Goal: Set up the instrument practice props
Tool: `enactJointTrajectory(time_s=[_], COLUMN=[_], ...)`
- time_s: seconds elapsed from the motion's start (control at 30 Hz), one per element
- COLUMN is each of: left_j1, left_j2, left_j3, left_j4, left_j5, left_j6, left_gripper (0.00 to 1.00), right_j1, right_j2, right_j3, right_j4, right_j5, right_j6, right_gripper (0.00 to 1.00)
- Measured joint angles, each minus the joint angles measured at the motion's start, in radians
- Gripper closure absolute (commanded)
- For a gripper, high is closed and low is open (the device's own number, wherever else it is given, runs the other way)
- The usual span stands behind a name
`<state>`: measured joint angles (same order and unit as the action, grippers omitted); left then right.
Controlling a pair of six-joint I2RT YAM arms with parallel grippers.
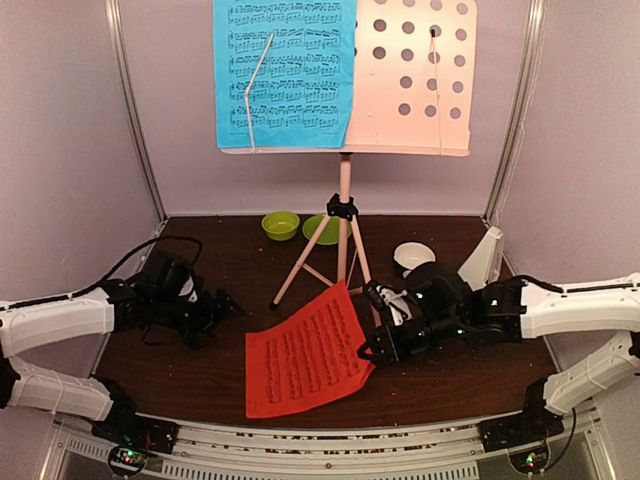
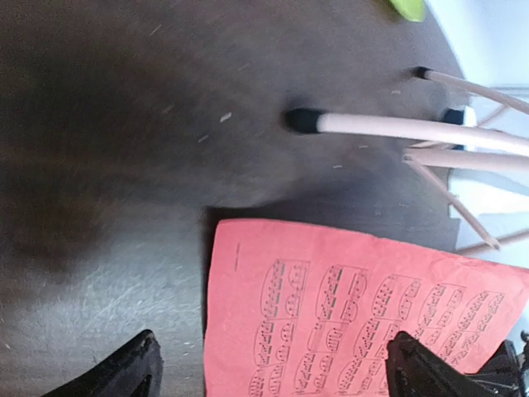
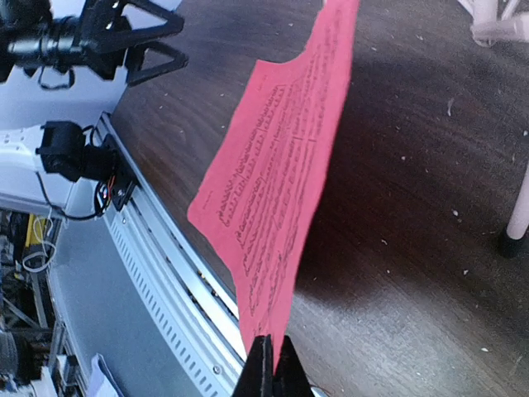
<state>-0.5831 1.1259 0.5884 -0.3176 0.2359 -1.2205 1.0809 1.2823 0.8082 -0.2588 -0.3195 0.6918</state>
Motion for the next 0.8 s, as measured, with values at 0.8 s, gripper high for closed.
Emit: enactJointTrajectory(time_s=[0.8], left_j1=[-0.081], left_j2=[-0.124], left_j3=[0.308], left_j4=[-0.056], left_j5=[0.327], left_j6=[1.062], left_gripper=[0.06], right_j1=[0.148], right_j2=[-0.119], right_j3=[0.418], right_j4=[-0.571], right_j5=[0.050], right_j6=[-0.665], right_gripper=[1.00])
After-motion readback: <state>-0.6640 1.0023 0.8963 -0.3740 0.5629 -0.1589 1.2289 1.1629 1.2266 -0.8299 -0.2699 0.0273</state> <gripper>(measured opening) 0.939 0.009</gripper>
